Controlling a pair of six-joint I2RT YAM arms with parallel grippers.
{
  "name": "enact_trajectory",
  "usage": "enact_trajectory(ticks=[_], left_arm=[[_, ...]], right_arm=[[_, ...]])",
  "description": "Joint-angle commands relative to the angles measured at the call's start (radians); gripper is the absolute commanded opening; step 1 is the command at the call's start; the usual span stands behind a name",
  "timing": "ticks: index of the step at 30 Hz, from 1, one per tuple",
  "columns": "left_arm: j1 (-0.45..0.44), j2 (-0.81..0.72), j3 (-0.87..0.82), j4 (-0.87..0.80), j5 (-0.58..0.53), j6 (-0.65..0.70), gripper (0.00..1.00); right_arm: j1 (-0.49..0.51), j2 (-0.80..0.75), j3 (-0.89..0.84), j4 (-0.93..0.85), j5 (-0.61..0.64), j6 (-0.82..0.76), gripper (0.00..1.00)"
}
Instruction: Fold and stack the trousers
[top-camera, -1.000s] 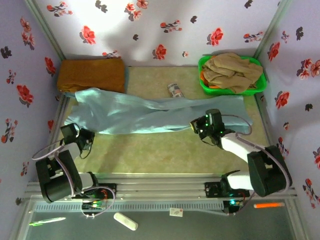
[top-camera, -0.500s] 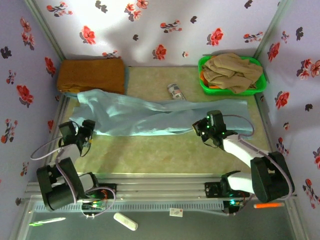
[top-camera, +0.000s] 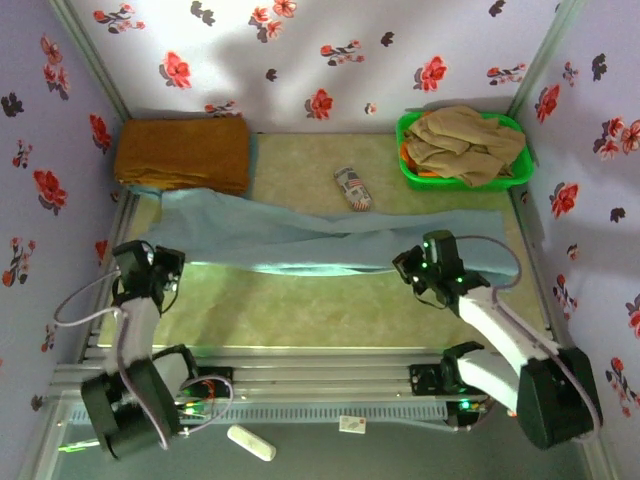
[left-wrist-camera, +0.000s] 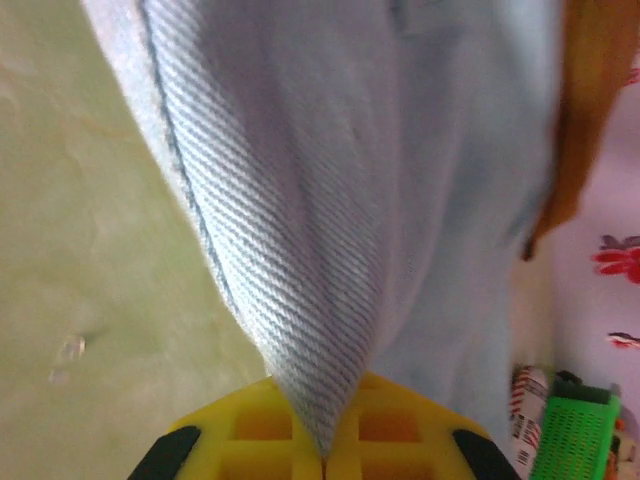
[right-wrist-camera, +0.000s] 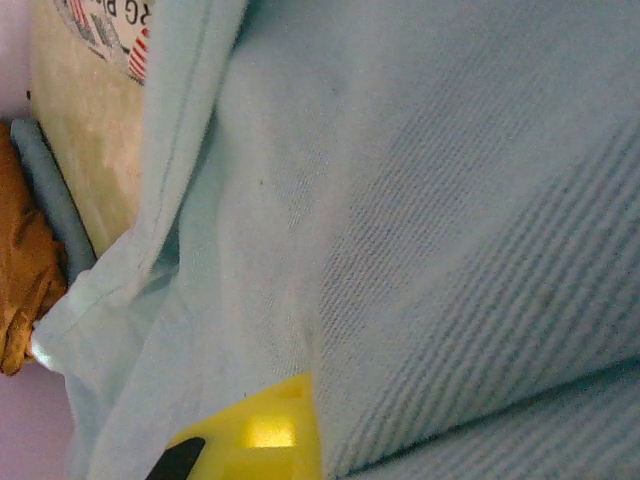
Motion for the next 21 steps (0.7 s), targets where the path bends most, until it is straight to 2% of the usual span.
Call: enact_trajectory(ticks=[1,7,8,9,10,11,12,13,14,17,19,21], left_arm=[[0.017,-0.156,0.041,-0.357,-0.093,0.006,0.00],[0.021,-0.369,0.054,-0.709,-0.070,0.040,0.00],[0.021,-0.406,0.065,-0.764,-0.066,0.048,0.06],[0.022,-0.434,0.080,-0.818,-0.064,0.055,0.32],[0.021,-0.455,0.105,-0.865,-0.064,0.068,0.51],[0.018,-0.448,0.130,-0.902,-0.065,0.090,0.55],[0.018,-0.445,0.148,-0.923,-0.064,0.095,0.62],[0.018,-0.446,0.168,-0.935,-0.061,0.099,0.69],[0.018,-0.444,0.185,-0.933,-0.049,0.101,0.73],[0.018,-0.435,0.240,-0.894,-0.026,0.078,0.76],[0.016,-0.416,0.247,-0.800,0.011,0.061,0.78],[0.011,-0.368,0.226,-0.634,0.031,0.017,0.80]], right_arm=[[-0.017,-0.086,-0.047,-0.202,0.047,-0.079,0.00],[-0.016,-0.200,-0.159,-0.326,-0.016,-0.075,0.00],[-0.016,-0.229,-0.169,-0.362,-0.019,-0.073,0.02],[-0.016,-0.257,-0.172,-0.395,-0.020,-0.074,0.11],[-0.016,-0.290,-0.175,-0.430,-0.022,-0.078,0.25],[-0.016,-0.322,-0.172,-0.471,-0.028,-0.081,0.42],[-0.015,-0.348,-0.165,-0.511,-0.027,-0.083,0.48],[-0.015,-0.378,-0.148,-0.553,-0.021,-0.092,0.54],[-0.016,-0.402,-0.130,-0.593,-0.015,-0.099,0.57],[-0.016,-0.436,-0.046,-0.687,0.036,-0.138,0.64],[-0.017,-0.417,0.018,-0.706,0.082,-0.168,0.65],[-0.017,-0.362,0.071,-0.663,0.122,-0.191,0.64]])
